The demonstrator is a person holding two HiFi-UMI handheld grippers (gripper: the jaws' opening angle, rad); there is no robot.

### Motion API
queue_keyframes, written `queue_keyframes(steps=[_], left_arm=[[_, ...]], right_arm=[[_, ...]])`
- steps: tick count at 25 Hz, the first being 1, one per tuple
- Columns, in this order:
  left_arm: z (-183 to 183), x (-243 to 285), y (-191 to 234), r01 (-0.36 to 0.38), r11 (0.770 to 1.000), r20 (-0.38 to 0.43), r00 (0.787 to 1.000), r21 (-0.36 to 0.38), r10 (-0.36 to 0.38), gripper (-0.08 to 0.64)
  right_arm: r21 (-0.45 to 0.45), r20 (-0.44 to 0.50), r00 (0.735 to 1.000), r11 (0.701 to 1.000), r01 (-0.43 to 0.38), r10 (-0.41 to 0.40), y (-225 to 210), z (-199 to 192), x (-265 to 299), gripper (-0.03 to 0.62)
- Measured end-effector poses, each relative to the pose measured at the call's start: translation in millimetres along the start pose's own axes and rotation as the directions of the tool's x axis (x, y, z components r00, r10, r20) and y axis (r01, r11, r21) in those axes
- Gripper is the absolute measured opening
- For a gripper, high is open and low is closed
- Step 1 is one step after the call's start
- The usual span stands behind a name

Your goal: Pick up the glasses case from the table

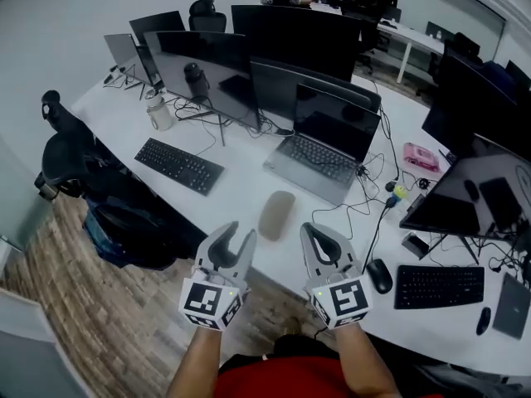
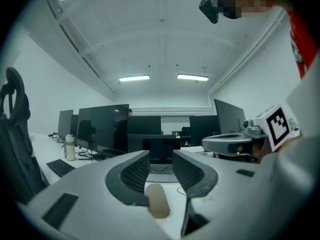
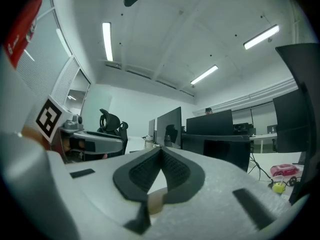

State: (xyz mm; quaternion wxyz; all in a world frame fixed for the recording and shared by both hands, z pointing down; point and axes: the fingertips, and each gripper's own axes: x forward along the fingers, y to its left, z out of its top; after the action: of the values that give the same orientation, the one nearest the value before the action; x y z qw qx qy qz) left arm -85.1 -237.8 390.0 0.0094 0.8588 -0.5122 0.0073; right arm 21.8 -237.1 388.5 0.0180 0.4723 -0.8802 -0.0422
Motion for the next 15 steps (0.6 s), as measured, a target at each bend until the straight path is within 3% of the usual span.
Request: queue_keyframes(steps=[8, 12, 15], left_arm=[[-78.7, 88.2, 20.5, -0.019, 1.000, -0.187, 0.982, -0.009, 0.017, 0.247], [-110.4, 121.0, 19.1, 0.007, 1.000, -0.303, 0.953, -0.022, -0.013, 0.292], [-143.5, 142.2, 20.4, 0.024, 0.999, -0.396, 0.918, -0.022, -0.031, 0.317]], right_arm=[[0.020, -0.046, 0.999, 1.000, -0.002, 0.003, -35.4, -26.1, 25.7, 0.003], [0.025, -0.074, 0.997, 0.999, 0.028, -0.026, -46.4, -36.1, 33.1, 0.005], [0.022, -0.087, 0.995, 0.998, 0.054, -0.051, -54.9, -39.6, 37.7, 0.005]])
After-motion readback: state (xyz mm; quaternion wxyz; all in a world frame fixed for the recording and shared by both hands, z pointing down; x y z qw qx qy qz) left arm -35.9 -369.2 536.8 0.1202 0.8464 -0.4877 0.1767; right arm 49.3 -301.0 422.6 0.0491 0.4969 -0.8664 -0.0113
